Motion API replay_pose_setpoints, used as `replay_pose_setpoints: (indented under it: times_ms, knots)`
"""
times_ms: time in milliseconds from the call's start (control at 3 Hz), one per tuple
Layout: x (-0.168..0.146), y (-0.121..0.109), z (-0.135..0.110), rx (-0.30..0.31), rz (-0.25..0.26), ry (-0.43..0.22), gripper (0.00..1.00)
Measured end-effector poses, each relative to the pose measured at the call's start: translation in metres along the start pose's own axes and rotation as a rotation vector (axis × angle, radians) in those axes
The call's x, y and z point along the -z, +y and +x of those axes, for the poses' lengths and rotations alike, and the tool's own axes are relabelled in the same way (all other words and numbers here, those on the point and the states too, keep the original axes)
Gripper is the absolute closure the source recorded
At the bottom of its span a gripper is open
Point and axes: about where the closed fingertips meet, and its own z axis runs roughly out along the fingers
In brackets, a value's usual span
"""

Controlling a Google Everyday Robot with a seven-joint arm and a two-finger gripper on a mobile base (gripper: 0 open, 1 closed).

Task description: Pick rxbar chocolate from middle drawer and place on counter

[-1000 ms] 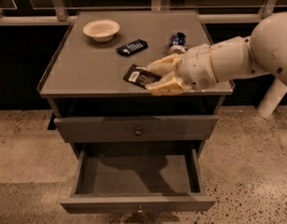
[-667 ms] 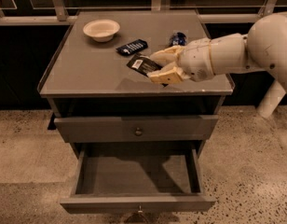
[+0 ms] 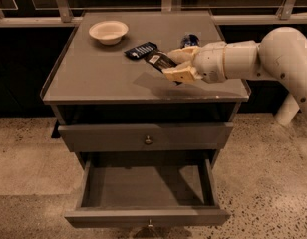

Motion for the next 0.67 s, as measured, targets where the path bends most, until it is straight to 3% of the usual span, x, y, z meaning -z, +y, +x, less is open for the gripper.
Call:
replay_pose_setpoints:
  times_ms: [667]
  knots:
    - [-0.0003,-0.0004,0.0001,-0.001,0.001,-0.001,0.58]
